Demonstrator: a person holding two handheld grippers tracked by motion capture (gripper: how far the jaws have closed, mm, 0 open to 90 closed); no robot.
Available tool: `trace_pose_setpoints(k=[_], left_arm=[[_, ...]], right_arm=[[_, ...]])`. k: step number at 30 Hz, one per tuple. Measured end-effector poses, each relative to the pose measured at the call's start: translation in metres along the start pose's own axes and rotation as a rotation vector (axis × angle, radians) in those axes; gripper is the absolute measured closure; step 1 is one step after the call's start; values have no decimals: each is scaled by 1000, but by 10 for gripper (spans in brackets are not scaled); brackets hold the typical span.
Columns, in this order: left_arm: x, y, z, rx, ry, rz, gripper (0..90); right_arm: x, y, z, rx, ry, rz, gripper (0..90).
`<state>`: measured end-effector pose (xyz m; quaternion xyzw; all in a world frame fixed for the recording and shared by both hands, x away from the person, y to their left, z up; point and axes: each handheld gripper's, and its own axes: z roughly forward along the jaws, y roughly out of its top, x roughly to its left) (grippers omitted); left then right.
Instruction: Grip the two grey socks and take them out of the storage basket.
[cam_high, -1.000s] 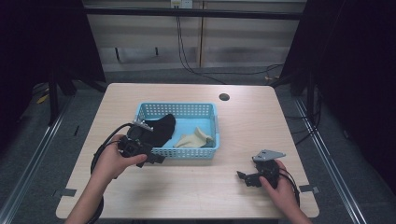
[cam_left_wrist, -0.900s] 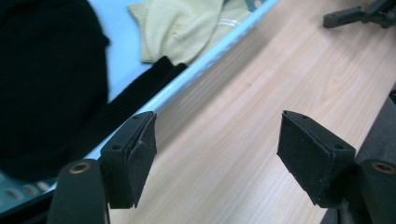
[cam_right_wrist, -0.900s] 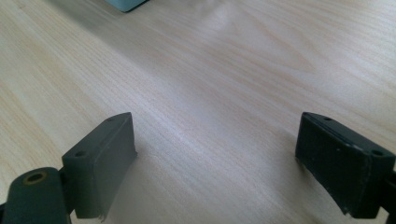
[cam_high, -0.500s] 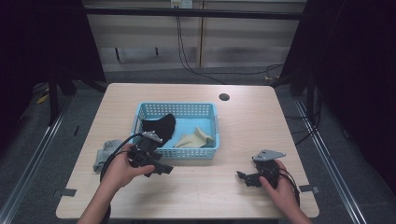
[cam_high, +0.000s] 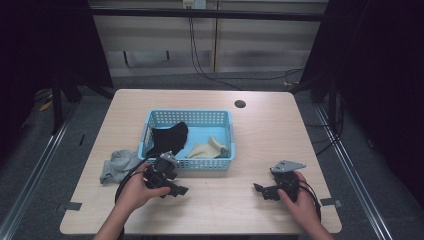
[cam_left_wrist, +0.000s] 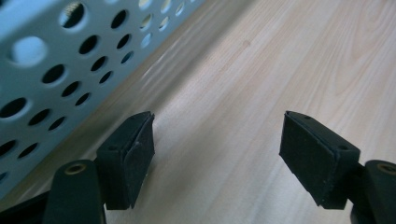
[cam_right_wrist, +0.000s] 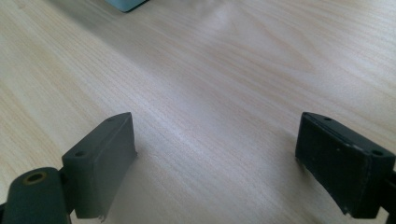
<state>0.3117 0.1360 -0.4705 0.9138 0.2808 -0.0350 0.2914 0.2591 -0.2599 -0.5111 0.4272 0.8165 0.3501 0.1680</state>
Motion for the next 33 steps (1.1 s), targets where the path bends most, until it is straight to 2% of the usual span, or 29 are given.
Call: trace_pose_setpoints(k=[2,4,7,8,13,14,17,18,20,25,26,27,28,33], left_arm=[[0,-1,2,-7,8,11,239],[2,-4,7,-11,20,50,230],[1,-5,9,-21,40,68,229],[0,-6,12,-38,44,78,229],[0,-8,16,-49,57,112,221],[-1,-9,18,-62,73,129,212],[-3,-10,19,-70,84,142,210],[-4,-11,21,-77,87,171,202],[-6,-13,24,-103,102,183,177],[-7,-17,27,-147,108,188,146],[-7,-22,30,-204,108,178,135],[-7,-22,30,-204,108,178,113],[-6,-24,33,-232,105,185,87],[-6,-23,35,-231,102,186,62]], right_arm=[[0,0,0,0,0,0,115],[0,0,0,0,0,0,115],[0,0,0,0,0,0,115],[0,0,0,0,0,0,115],[0,0,0,0,0,0,115],[0,0,0,0,0,0,116],[0,0,0,0,0,0,115],[0,0,0,0,0,0,115],[0,0,0,0,0,0,115],[0,0,0,0,0,0,116],[0,0,0,0,0,0,115],[0,0,0,0,0,0,115],[0,0,0,0,0,0,115],[0,0,0,0,0,0,115]])
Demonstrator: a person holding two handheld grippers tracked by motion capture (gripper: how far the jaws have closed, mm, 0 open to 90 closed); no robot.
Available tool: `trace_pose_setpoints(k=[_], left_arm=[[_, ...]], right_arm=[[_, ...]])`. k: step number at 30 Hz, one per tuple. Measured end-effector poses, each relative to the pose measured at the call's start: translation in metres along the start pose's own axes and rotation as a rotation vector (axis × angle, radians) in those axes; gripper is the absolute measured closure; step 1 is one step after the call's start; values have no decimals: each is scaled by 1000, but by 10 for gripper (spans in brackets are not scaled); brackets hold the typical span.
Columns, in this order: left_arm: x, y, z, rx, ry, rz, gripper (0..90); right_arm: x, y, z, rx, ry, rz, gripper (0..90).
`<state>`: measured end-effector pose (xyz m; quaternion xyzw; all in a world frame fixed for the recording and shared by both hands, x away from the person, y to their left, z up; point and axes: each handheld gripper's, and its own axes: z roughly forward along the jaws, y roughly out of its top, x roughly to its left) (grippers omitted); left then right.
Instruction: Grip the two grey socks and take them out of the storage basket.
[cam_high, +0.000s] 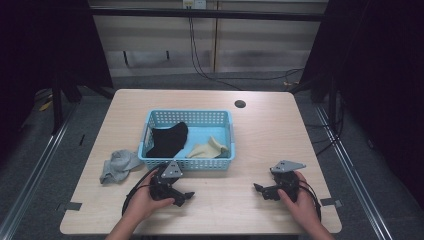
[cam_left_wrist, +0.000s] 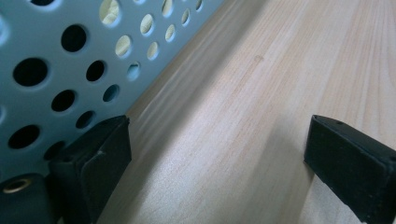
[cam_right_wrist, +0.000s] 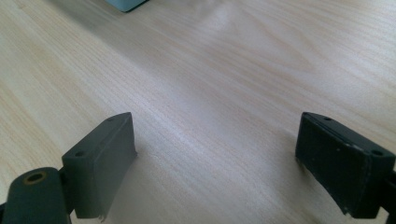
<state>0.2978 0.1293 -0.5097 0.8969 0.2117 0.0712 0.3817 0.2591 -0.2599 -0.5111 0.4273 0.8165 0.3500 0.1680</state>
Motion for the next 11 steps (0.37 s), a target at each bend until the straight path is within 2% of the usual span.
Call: trace_pose_setpoints(k=[3,11], left_arm=[[0,1,1,17,-14,21,17],[-1,1,2,17,-7,7,0]], right_arm=[[0,0,0,0,0,0,115],[0,0,0,0,0,0,115]])
